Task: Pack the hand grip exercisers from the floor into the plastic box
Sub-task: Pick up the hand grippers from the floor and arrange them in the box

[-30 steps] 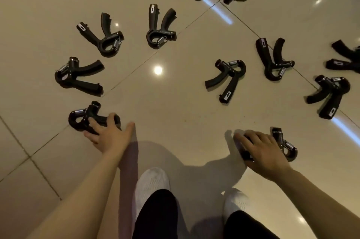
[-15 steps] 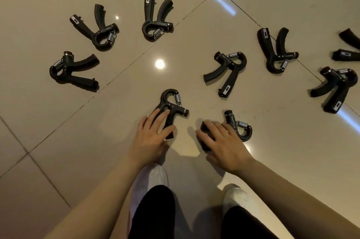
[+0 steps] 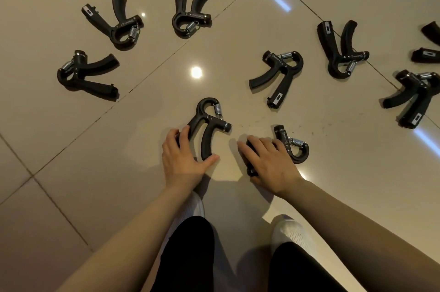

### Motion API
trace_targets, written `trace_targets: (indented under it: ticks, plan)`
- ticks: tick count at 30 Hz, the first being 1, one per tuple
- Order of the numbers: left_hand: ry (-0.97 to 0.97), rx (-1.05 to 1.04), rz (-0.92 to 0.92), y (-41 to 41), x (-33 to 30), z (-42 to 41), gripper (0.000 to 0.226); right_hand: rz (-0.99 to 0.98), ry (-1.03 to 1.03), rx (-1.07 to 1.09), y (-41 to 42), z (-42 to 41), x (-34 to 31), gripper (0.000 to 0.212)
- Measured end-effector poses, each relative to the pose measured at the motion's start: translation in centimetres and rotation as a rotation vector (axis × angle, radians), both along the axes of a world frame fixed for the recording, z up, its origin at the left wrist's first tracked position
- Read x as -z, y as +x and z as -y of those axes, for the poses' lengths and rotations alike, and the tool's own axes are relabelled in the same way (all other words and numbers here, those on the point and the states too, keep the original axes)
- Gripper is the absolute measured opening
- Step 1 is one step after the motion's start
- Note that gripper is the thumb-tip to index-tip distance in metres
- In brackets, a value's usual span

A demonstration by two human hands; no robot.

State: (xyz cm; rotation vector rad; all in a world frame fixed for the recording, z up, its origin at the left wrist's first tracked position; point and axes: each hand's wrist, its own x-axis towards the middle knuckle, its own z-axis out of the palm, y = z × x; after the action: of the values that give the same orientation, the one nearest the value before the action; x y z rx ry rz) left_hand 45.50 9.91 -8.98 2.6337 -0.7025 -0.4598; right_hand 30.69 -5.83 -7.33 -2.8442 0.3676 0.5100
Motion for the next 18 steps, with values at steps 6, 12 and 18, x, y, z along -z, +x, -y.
trace_targets:
  ticks: [6,12,18]
  plan:
    - [-0.014,0.074,0.018,1.1,-0.9,0.4,0.086,0.006,-0.033,-0.023,-1.7,-1.1,-0.5,0.09]
    - [-0.147,0.207,0.065,-0.3,-3.5,-1.0,0.078,0.134,-0.084,-0.034,-3.4,-1.9,-2.4,0.061]
    - [-0.241,0.548,0.276,-4.2,-6.2,-2.5,0.063,0.146,-0.178,0.078,-8.2,-3.6,-6.5,0.084]
